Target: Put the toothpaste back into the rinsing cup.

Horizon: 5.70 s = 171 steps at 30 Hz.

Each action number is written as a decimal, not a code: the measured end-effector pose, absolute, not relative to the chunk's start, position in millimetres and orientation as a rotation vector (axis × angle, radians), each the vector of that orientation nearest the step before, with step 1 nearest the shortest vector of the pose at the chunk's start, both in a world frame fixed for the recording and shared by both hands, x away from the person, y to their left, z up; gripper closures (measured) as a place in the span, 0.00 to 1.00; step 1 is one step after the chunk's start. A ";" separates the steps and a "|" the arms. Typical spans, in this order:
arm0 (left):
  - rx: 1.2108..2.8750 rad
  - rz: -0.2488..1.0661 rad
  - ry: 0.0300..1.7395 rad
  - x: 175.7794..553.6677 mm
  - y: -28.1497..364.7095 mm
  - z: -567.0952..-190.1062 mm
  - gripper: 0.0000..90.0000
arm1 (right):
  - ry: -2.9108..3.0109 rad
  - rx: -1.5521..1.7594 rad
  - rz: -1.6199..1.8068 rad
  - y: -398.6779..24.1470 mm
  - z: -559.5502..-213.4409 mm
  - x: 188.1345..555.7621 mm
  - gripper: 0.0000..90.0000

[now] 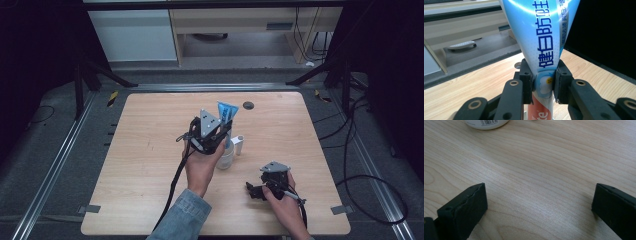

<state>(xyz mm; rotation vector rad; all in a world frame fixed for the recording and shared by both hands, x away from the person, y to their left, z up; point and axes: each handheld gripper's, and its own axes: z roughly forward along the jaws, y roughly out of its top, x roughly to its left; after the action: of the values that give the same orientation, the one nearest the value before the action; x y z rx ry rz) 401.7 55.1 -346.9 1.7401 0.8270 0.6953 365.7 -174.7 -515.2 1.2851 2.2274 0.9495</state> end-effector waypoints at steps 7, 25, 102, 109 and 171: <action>1.738 0.692 0.836 404.3 56.4 -349.8 0.80 | 2.228 1.285 0.949 -174.7 -515.2 365.7 0.00; 1.764 0.687 0.840 407.1 55.6 -358.4 0.80 | 2.228 1.285 0.949 -174.7 -515.2 365.7 0.00; 1.909 0.618 0.875 417.2 45.6 -413.0 0.80 | 2.228 1.279 0.949 -174.9 -515.4 365.9 0.00; 1.913 0.612 0.876 418.2 45.1 -413.1 0.80 | 2.228 1.278 0.950 -174.9 -515.4 365.9 0.00; 1.916 0.592 0.956 436.4 46.7 -416.6 0.48 | 2.227 1.280 0.950 -174.8 -515.4 365.8 0.00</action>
<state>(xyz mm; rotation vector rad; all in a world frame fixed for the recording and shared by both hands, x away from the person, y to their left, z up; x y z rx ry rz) 436.4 46.7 -416.6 1.9161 0.9559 0.5918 365.8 -174.8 -515.4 1.2798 2.2274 0.9502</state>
